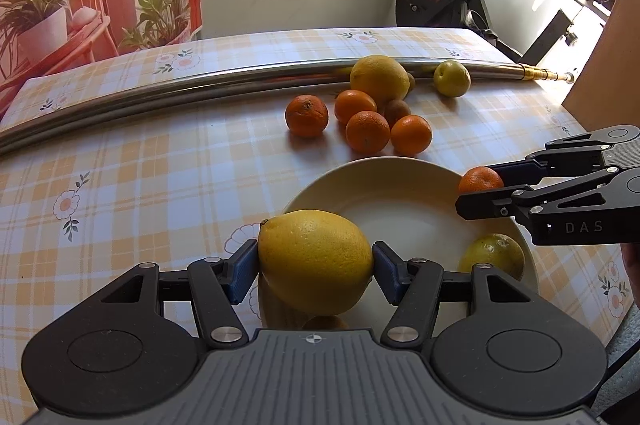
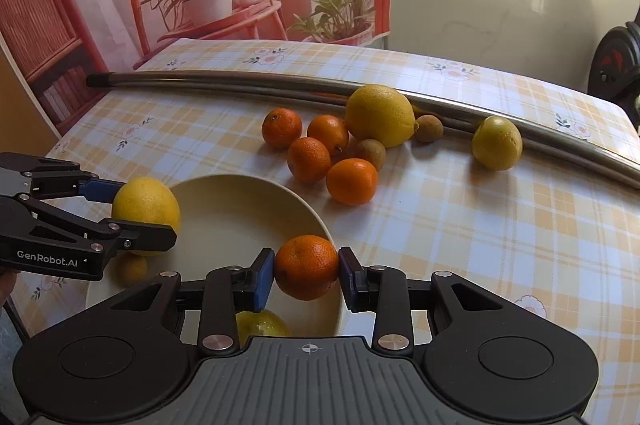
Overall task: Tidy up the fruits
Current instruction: 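Carry the lemon in the left tool and tangerine in the right tool over the plate, then open the left tool to set the lemon down while the right tool releases the tangerine onto the plate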
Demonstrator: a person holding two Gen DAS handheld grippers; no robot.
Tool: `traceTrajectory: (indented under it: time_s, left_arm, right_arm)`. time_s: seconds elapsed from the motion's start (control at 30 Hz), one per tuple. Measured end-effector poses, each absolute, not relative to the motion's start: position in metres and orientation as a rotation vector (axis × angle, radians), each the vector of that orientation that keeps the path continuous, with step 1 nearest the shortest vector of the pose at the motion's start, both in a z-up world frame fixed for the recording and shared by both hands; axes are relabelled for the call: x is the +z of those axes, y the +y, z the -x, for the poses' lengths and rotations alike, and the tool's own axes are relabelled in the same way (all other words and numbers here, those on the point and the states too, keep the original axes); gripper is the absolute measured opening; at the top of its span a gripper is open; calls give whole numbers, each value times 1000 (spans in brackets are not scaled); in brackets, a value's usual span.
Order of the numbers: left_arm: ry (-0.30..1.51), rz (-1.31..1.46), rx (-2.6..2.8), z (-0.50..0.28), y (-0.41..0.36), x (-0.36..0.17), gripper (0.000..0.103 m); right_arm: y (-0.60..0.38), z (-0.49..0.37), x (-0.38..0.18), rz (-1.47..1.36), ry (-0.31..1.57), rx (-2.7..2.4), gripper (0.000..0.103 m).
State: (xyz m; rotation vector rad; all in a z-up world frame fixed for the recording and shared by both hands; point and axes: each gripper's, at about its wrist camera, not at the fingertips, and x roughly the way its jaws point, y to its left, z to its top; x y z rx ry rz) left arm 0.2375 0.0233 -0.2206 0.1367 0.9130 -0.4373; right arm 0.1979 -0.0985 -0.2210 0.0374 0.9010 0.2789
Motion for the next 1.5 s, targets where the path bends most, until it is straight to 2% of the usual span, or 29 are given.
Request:
traceTrajectory:
  time_s: [1.5]
  left_arm:
    - [907, -45, -405, -236, 32, -217, 63]
  right_arm:
    - [-99, -190, -216, -8, 897, 260, 33]
